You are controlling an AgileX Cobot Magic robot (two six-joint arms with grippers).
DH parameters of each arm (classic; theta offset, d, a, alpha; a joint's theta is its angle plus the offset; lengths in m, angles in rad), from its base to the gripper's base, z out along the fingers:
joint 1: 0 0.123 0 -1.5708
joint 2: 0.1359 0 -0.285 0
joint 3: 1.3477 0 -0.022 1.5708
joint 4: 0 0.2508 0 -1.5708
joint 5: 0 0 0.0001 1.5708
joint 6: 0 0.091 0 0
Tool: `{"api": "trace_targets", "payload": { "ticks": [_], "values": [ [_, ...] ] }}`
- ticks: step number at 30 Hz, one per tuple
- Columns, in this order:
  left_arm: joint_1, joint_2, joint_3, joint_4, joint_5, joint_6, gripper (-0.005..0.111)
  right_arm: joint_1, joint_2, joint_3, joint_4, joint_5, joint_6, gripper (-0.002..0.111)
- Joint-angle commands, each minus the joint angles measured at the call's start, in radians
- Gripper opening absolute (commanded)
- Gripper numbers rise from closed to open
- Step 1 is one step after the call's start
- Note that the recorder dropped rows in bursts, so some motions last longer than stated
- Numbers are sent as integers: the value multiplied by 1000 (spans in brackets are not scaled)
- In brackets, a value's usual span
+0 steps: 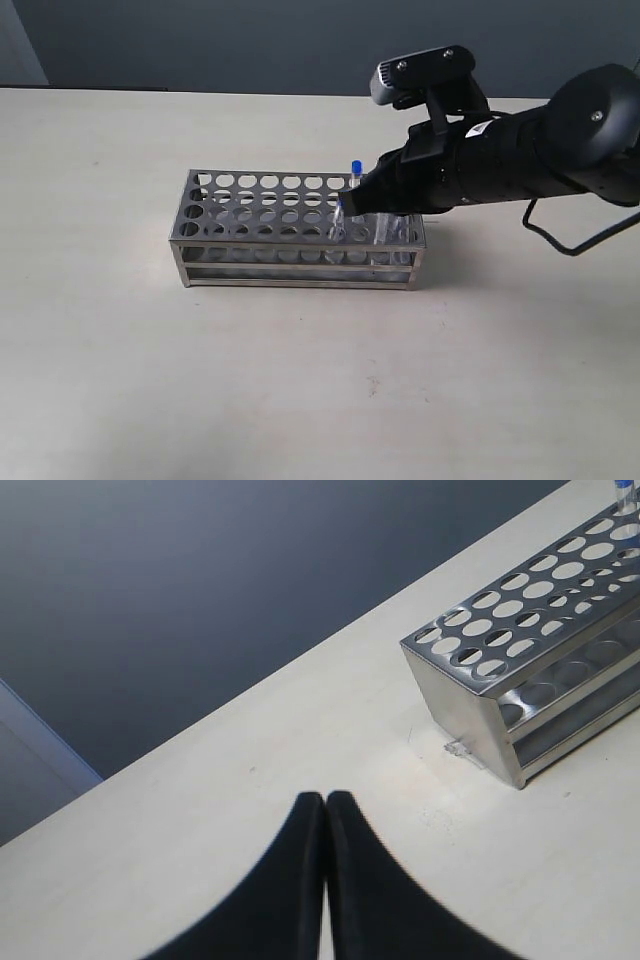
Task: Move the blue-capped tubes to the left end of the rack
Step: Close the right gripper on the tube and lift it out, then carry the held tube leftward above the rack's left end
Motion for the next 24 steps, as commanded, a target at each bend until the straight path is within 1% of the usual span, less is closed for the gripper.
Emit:
{"api": "trace_targets", "payload": {
  "ticks": [1, 10, 15, 18, 21, 24],
  "values": [
    [-4, 3, -5, -17, -7, -5, 1, 4, -42, -3, -3, 33, 3, -1],
    [-4, 3, -5, -17, -7, -5, 1, 4, -98, -29, -5, 72, 3, -1],
    [-4, 3, -5, -15, -7, -5, 1, 4, -103, -101, -19, 137, 3, -1],
    [-4, 3, -5, -15, -7, -5, 1, 4, -101, -142, -19, 138, 3, -1],
    [-4, 3, -5, -16, -7, -5, 1, 4, -72, -183, -19, 134, -4, -1],
    [-4, 3, -5, -16, -7, -5, 1, 4, -17, -249, -19, 173, -31, -1]
  ]
}}
